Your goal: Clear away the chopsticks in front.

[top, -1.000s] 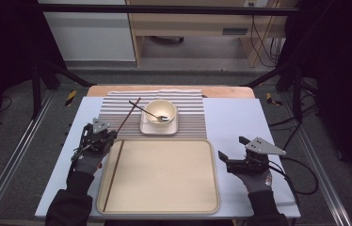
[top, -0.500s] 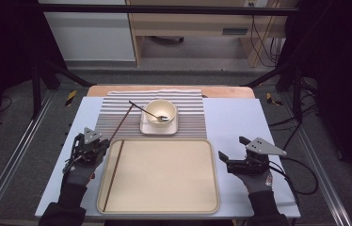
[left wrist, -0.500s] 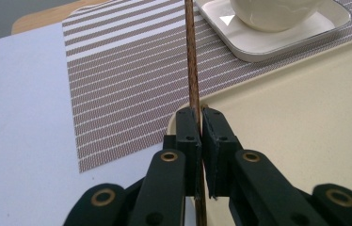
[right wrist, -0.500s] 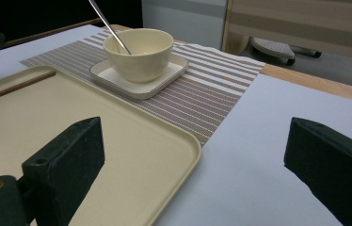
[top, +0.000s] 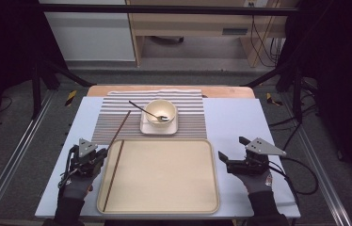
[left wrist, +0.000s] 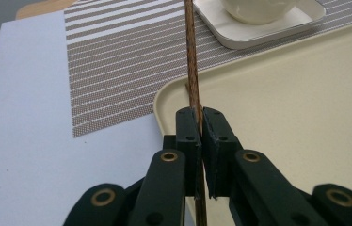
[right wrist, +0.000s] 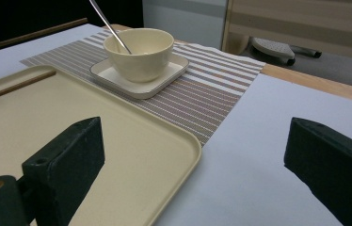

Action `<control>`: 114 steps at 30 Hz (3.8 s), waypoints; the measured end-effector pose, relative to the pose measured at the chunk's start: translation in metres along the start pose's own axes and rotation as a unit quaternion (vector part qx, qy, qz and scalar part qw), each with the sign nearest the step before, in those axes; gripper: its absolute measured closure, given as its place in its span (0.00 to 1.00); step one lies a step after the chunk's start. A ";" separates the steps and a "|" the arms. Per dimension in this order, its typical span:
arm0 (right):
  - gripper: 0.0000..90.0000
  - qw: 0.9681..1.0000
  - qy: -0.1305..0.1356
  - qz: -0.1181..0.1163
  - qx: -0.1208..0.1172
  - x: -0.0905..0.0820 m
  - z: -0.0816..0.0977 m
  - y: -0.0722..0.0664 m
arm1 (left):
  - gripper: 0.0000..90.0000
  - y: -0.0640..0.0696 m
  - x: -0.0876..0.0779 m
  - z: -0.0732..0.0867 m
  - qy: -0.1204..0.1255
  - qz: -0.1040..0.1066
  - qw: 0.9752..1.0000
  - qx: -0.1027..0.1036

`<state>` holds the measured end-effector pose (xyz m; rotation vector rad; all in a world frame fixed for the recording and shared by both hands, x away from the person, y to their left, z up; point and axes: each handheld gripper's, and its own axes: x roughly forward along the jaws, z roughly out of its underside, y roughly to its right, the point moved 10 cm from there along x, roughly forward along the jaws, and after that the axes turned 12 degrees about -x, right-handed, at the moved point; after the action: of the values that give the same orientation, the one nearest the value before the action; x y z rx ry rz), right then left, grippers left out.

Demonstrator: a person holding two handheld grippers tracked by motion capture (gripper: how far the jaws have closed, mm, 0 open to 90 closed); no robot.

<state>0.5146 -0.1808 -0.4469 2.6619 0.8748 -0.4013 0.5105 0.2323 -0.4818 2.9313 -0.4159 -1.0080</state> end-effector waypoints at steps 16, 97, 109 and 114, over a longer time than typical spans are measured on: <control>0.07 1.000 -0.001 -0.001 0.000 0.001 0.001 -0.001 | 0.95 0.028 -0.015 0.031 -0.002 0.006 1.000 -0.014; 0.07 1.000 -0.006 -0.004 0.001 0.003 0.003 -0.002 | 0.92 0.085 0.018 0.021 -0.059 0.126 0.989 0.057; 0.07 1.000 -0.018 -0.003 0.003 0.007 0.009 -0.001 | 0.99 0.086 0.054 0.031 -0.084 0.123 0.980 0.130; 0.07 1.000 -0.017 -0.007 0.004 0.008 0.009 -0.003 | 0.99 0.081 0.064 0.032 -0.093 0.119 0.979 0.133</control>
<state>0.5175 -0.1781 -0.4582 2.6490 0.8827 -0.4522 0.5198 0.1407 -0.5377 2.9155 -0.9538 -1.2842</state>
